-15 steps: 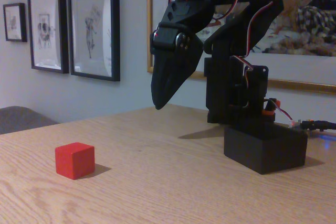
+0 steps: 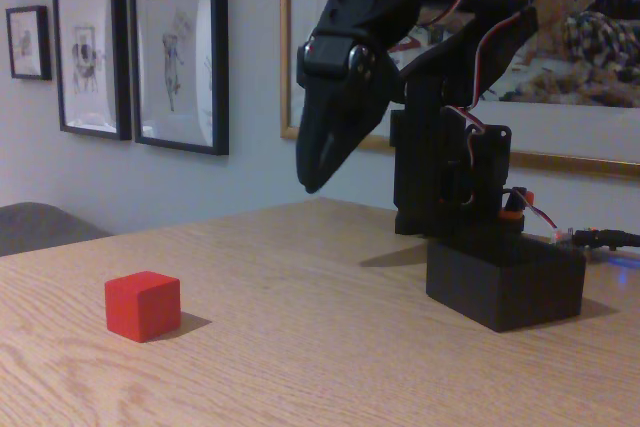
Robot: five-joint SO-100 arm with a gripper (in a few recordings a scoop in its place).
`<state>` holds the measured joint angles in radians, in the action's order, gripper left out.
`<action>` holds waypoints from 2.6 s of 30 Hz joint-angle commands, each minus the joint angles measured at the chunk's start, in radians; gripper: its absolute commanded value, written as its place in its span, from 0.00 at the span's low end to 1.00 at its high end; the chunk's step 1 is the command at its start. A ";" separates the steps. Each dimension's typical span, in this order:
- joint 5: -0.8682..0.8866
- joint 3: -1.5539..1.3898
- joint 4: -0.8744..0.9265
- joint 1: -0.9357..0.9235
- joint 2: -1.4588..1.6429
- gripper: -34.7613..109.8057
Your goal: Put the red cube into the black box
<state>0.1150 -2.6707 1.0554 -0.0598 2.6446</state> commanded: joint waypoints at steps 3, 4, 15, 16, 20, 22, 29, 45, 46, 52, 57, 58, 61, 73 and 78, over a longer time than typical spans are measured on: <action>0.037 0.164 -0.038 -0.069 -0.229 0.24; 0.040 0.207 -0.037 -0.084 -0.291 0.24; 0.084 0.615 0.015 -0.132 -0.759 0.32; 0.091 0.644 0.015 -0.130 -0.793 0.33; 0.107 0.759 0.028 -0.114 -0.936 0.35; 0.109 0.811 0.032 -0.109 -1.000 0.37; 0.117 1.002 0.081 -0.121 -1.181 0.39; 0.127 1.427 0.272 -0.160 -1.546 0.44; 0.129 1.443 0.279 -0.160 -1.563 0.44; 0.137 1.509 0.318 -0.156 -1.623 0.44; 0.141 1.513 0.316 -0.156 -1.624 0.43; 0.144 1.519 0.316 -0.156 -1.628 0.43; 0.149 1.532 0.319 -0.155 -1.644 0.43; 0.164 1.552 0.337 -0.126 -1.658 0.43; 0.178 1.546 0.339 -0.104 -1.658 0.43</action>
<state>0.2715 -1.1305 1.3729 -0.1718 0.9695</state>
